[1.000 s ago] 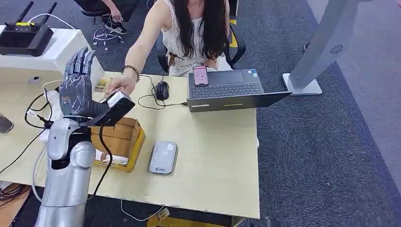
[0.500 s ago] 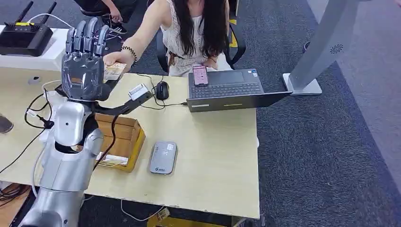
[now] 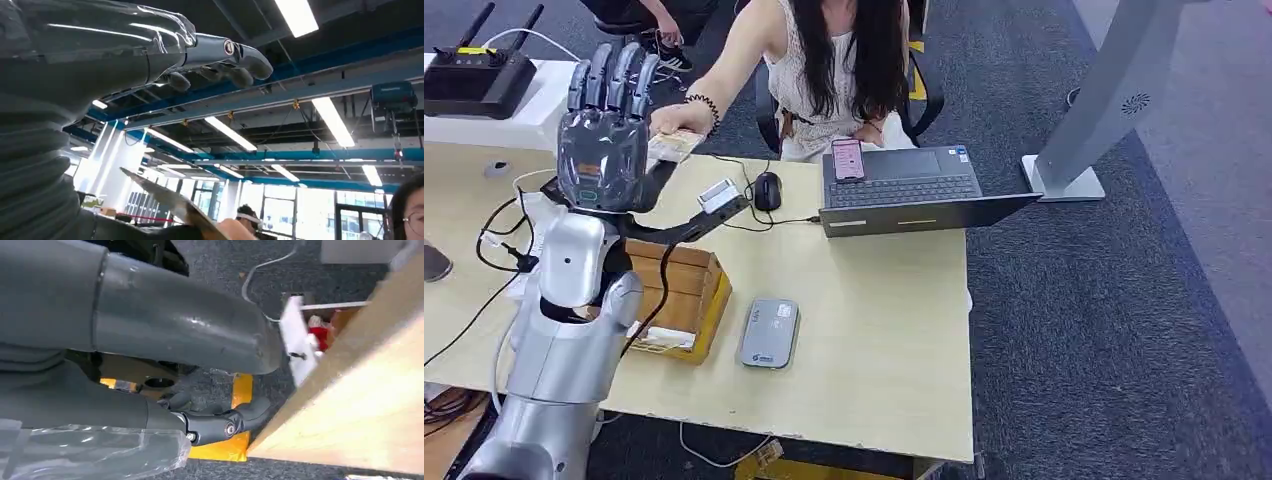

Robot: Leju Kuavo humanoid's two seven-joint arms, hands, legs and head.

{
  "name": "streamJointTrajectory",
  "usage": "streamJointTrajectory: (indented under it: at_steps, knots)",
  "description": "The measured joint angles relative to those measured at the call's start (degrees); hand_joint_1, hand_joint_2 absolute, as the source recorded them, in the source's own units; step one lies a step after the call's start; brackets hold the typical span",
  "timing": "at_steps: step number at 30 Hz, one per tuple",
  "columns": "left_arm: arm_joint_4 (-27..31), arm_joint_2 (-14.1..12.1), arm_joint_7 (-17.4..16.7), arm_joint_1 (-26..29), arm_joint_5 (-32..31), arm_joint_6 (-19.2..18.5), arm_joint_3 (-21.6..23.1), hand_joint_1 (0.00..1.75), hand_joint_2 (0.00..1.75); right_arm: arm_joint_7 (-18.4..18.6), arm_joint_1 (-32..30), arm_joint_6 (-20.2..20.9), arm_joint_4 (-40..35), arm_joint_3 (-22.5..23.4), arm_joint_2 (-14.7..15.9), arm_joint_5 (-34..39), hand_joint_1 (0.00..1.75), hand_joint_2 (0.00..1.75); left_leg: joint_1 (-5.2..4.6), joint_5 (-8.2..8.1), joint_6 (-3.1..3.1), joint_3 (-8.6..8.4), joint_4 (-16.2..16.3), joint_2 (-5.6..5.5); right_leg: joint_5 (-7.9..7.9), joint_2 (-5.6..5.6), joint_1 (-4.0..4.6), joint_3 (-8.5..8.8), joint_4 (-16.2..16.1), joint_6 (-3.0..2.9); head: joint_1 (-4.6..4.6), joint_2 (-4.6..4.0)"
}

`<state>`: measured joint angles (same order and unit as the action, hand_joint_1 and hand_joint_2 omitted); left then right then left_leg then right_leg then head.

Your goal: Pass the card to the sensor for recognition and then transmit it.

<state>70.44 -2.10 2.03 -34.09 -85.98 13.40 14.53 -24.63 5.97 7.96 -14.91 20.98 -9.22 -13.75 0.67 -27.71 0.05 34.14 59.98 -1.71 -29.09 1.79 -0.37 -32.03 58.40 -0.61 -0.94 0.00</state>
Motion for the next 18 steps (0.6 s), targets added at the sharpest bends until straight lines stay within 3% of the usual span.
streamJointTrajectory:
  at_steps: [18]
  knots:
    - [-4.15,-0.13,0.85,0.38,1.9,1.49,0.0,1.75,1.75,0.48,-0.04,-0.07,0.59,0.0,-0.63,-0.68,0.0,0.0,0.0,0.0,-0.01,0.01,0.0,-0.01,0.0,0.0,0.0,-0.01,0.01,0.0,0.0,0.0]
